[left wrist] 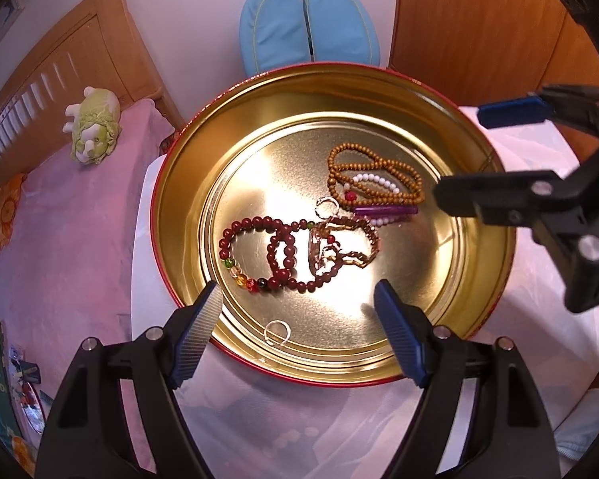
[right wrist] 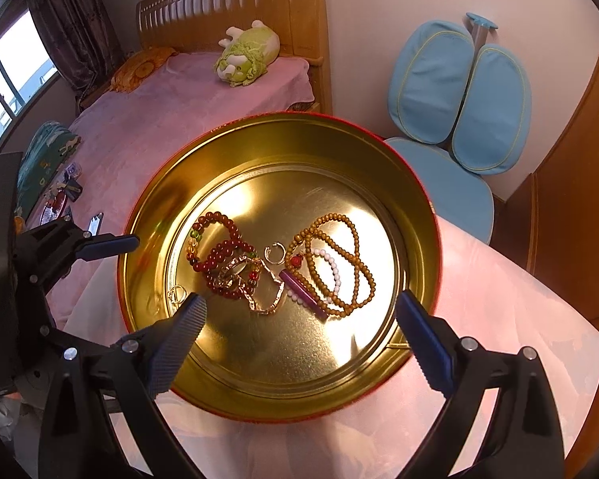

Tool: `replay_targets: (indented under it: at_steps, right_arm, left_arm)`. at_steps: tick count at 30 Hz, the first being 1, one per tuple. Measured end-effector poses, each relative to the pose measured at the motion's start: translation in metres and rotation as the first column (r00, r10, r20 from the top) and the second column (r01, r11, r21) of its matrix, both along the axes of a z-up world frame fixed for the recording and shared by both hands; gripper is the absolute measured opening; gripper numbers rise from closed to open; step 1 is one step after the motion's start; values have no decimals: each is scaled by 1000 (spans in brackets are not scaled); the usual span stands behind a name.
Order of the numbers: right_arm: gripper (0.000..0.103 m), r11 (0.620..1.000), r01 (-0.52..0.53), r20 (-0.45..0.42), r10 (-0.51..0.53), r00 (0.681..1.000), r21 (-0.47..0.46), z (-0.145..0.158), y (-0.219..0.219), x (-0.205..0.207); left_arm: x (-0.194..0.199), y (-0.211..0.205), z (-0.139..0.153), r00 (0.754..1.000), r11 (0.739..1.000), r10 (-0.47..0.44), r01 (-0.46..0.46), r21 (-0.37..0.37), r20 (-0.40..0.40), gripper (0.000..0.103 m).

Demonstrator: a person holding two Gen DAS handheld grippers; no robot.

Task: Organize jewelry
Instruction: 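Move both open tools back over the remaining earrings on the table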

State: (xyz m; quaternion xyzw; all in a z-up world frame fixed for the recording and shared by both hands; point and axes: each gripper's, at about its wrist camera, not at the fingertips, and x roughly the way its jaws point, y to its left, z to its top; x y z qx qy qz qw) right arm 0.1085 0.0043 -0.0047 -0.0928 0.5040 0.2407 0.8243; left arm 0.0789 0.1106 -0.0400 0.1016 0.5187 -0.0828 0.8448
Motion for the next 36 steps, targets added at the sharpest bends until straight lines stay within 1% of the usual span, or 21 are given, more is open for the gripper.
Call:
replay_targets:
  at_steps: [3, 6, 7, 10, 12, 14, 17, 20, 21, 23, 26, 28, 30, 32, 36]
  right_arm:
    - [96, 998, 54, 24, -54, 998, 24, 8, -17, -10]
    - [97, 989, 125, 69, -130, 989, 74, 17, -45, -26]
    - [97, 985, 148, 78, -155, 985, 85, 18, -54, -32]
    - [97, 966, 237, 101, -247, 964, 100, 20, -92, -50]
    - [97, 949, 302, 113, -311, 944, 89, 16, -121, -63]
    - [97, 924, 374, 102, -380, 919, 72, 9, -152, -75]
    - [97, 883, 464, 71, -468, 881, 64, -1, -192, -90]
    - [97, 825, 561, 44, -564, 824, 69, -10, -235, -111]
    - [97, 811, 581, 41, -584, 811, 67, -12, -244, -116]
    - [97, 779, 625, 34, -627, 778, 58, -17, -264, -129]
    - [97, 750, 661, 26, -662, 749, 41, -24, -283, -144]
    - [97, 739, 673, 23, -674, 739, 25, -30, -288, -151]
    - [97, 732, 681, 12, -681, 732, 19, -37, -295, -156]
    - [97, 735, 678, -6, -678, 735, 20, -42, -298, -152]
    - [97, 745, 667, -50, -666, 744, 11, -57, -302, -128]
  left_arm:
    - [-4, 0, 6, 1000, 999, 18, -18, -38, -3, 77]
    - [-7, -3, 14, 999, 993, 39, -39, -115, -2, 77]
    - [-9, -5, 18, 999, 990, 48, -47, -135, 3, 77]
    - [-9, -16, 24, 998, 986, 50, -46, -161, 23, 77]
    - [-9, -33, 26, 999, 987, 18, -12, -159, 33, 77]
    - [-11, -53, 27, 998, 987, -39, 46, -155, 47, 77]
    - [-14, -87, 31, 987, 974, -143, 153, -166, 69, 77]
    - [-19, -124, 30, 963, 947, -256, 266, -179, 79, 77]
    - [-20, -135, 28, 954, 938, -289, 298, -178, 76, 77]
    - [-23, -158, 23, 931, 916, -357, 364, -169, 70, 77]
    - [-29, -192, 12, 896, 884, -440, 443, -148, 58, 77]
    - [-31, -210, 1, 878, 867, -478, 478, -137, 37, 77]
    - [-33, -225, -10, 862, 851, -506, 501, -156, 11, 77]
    - [-38, -238, -21, 845, 831, -535, 526, -184, -2, 77]
    - [-50, -261, -51, 812, 797, -584, 575, -185, 11, 77]
